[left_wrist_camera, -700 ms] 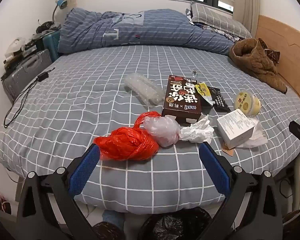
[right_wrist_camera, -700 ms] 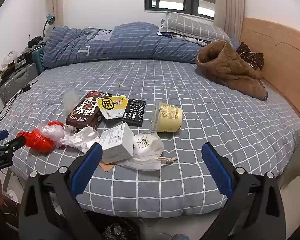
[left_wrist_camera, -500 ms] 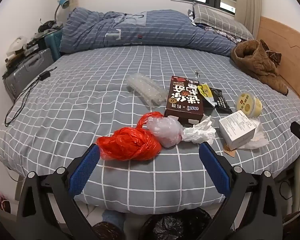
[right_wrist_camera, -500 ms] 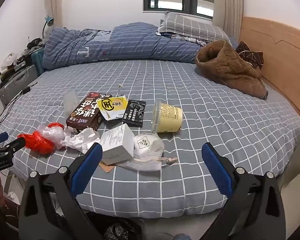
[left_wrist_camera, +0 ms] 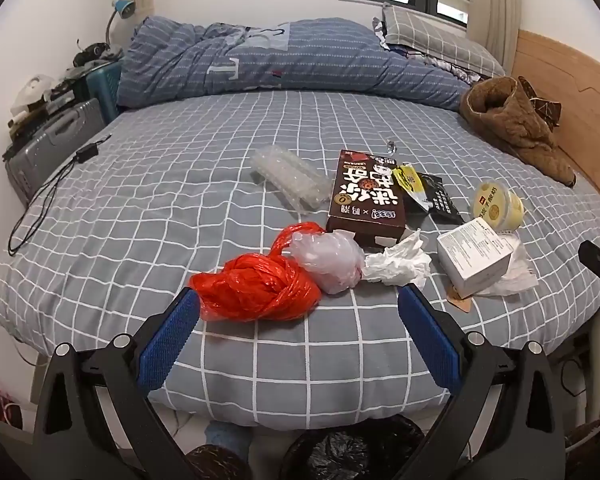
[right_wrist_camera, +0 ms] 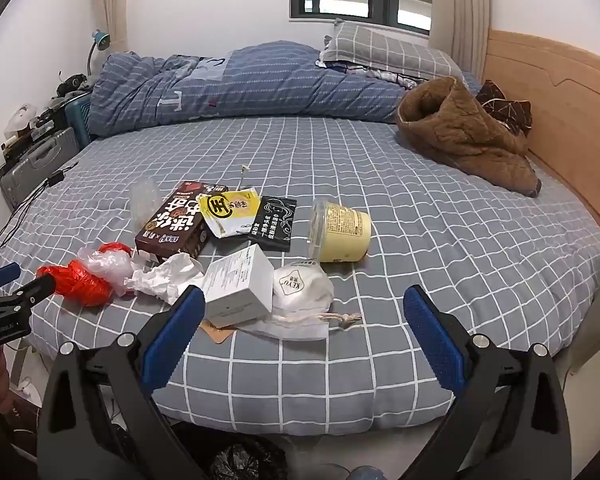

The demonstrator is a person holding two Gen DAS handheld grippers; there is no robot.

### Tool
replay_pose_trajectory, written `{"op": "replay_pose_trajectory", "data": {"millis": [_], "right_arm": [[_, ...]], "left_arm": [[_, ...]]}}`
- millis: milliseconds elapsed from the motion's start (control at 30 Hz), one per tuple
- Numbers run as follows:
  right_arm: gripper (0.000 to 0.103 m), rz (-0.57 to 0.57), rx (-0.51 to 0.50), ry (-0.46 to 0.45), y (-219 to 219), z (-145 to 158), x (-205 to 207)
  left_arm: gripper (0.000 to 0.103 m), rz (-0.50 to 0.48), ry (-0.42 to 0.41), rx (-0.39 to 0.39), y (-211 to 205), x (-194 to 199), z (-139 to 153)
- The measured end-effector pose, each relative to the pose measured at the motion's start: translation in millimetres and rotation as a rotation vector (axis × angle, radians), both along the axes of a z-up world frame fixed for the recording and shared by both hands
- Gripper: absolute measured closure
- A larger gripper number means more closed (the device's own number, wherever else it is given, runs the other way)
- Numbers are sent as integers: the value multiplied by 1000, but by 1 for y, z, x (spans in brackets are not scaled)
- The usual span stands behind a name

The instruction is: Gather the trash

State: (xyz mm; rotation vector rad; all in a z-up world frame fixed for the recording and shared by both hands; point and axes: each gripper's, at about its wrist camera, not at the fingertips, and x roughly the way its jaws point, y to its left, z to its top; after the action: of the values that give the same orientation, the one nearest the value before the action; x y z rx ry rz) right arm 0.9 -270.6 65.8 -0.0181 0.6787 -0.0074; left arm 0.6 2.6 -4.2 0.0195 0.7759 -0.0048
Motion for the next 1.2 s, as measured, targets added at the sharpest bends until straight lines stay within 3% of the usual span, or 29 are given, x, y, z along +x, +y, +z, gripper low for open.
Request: {"op": "replay_pose_trajectory", "data": {"millis": [1200], "right_arm": [[7,-3,6,5,1,2,0]], "left_arm": [[6,9,0,15,0,0,0]]}}
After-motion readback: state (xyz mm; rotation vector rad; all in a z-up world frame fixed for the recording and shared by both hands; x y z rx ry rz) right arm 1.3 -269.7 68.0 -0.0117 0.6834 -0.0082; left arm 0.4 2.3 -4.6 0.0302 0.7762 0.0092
